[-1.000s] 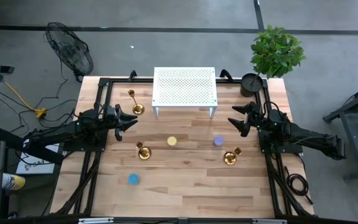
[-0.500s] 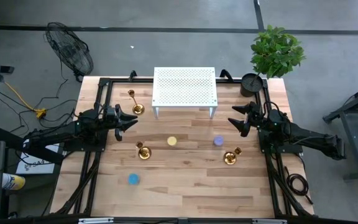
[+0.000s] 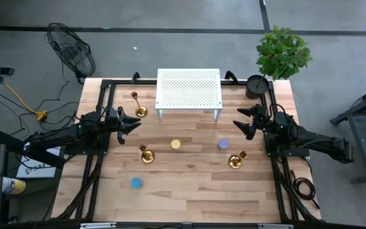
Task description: Pick & Place candle stick holders
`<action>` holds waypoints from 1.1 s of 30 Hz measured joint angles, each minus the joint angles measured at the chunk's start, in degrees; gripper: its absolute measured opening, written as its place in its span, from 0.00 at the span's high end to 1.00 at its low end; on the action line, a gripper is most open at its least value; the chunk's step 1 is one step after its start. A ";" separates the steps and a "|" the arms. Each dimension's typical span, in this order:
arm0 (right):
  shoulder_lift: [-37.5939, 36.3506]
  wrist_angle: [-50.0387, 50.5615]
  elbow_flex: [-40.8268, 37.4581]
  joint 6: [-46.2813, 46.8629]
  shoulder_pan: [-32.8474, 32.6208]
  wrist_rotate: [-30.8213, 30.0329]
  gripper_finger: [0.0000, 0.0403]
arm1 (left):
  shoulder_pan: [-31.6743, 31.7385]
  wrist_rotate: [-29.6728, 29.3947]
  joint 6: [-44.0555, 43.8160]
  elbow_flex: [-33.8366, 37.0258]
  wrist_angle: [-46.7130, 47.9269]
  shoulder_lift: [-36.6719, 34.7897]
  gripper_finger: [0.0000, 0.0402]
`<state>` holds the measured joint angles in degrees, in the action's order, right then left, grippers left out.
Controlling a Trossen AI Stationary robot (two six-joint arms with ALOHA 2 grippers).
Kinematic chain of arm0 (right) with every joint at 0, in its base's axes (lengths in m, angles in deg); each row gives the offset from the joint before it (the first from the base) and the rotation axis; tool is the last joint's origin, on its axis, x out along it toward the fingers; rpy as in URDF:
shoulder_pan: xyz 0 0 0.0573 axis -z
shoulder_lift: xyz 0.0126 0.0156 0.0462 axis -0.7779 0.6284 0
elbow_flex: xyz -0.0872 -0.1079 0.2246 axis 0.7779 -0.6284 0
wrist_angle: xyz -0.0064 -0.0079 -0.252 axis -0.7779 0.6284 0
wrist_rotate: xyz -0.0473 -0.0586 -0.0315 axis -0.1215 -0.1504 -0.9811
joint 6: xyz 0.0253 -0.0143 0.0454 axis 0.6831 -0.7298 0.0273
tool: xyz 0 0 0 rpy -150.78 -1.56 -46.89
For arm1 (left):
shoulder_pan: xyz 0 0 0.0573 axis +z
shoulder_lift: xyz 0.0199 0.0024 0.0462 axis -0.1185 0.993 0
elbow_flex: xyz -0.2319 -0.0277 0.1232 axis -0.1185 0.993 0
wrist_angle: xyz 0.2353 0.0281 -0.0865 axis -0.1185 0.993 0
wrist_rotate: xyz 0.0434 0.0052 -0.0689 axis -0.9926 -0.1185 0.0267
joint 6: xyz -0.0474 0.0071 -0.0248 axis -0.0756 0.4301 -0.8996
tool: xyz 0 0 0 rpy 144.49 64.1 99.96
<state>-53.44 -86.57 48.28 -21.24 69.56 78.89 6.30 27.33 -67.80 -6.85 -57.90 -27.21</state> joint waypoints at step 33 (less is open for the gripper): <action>0.00 -0.47 4.98 2.48 -6.73 2.50 0.03 | -0.02 0.00 0.00 0.00 0.00 0.00 0.74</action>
<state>-53.44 -87.04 53.26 -18.76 62.83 81.39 6.28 27.33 -67.80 -6.85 -57.90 -27.21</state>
